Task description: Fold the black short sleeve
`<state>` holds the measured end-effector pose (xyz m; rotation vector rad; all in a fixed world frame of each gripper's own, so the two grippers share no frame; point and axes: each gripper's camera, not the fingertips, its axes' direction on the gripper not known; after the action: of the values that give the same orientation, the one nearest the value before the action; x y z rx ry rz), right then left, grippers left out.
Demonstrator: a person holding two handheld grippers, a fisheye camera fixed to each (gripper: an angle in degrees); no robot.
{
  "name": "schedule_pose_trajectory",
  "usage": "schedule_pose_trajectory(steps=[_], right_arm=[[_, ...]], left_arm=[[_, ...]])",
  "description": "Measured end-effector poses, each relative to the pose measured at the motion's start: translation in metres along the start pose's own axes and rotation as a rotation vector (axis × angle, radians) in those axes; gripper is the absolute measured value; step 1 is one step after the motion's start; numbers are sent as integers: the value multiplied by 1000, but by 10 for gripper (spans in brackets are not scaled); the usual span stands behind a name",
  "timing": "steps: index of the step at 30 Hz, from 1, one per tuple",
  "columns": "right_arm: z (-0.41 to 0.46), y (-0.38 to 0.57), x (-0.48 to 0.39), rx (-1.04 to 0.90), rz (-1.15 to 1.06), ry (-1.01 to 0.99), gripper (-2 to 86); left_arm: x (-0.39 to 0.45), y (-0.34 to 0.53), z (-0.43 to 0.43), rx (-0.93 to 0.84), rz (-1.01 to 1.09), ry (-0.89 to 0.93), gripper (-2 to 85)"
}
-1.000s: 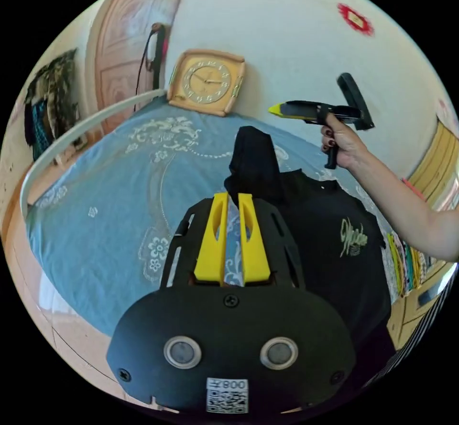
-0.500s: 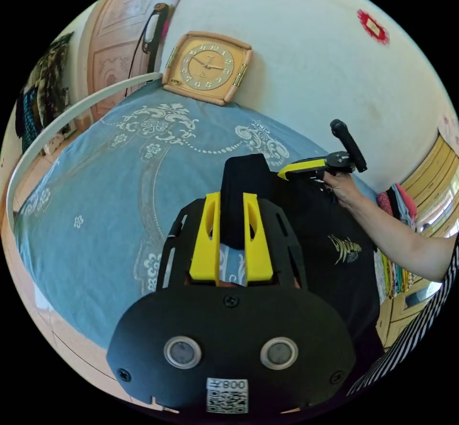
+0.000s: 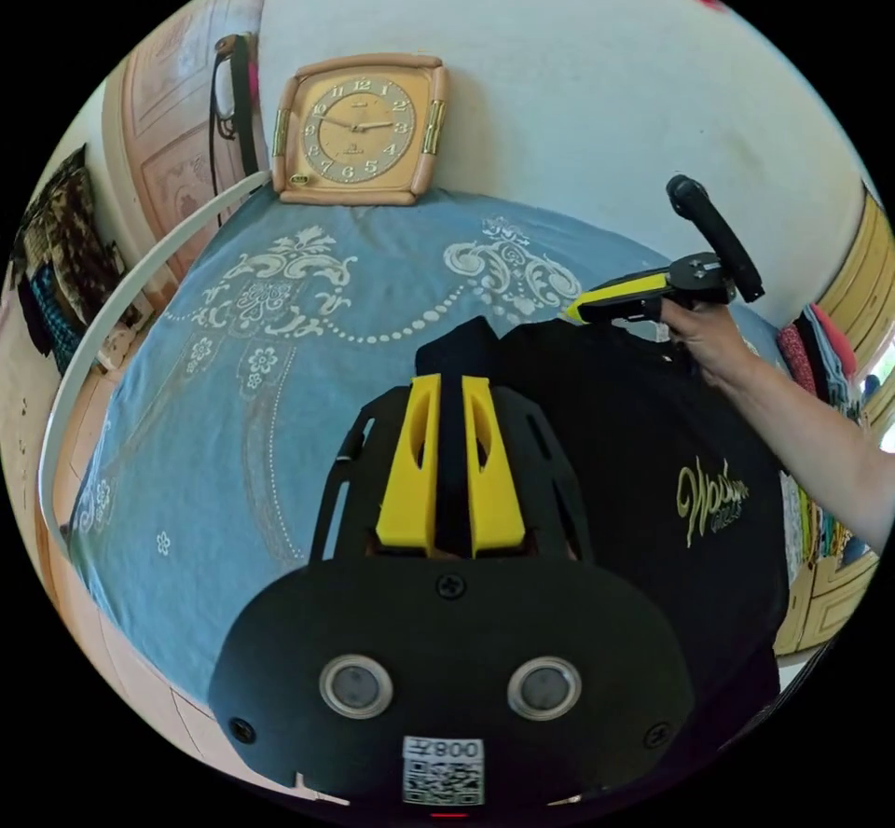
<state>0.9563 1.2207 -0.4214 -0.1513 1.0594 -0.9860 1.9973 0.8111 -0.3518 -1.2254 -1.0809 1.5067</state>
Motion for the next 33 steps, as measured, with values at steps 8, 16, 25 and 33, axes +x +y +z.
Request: schedule_pose_trajectory(steps=[8, 16, 25, 33], right_arm=[[-79, 152, 89, 166, 99, -158, 1], [-95, 273, 129, 172, 235, -159, 2], [-95, 320, 138, 156, 282, -142, 4], [-138, 379, 188, 199, 380, -10, 39]], left_arm=[[24, -65, 46, -182, 134, -86, 62], [3, -59, 19, -118, -46, 5, 91], [27, -38, 13, -171, -84, -34, 25], [41, -52, 3, -67, -153, -135, 61]])
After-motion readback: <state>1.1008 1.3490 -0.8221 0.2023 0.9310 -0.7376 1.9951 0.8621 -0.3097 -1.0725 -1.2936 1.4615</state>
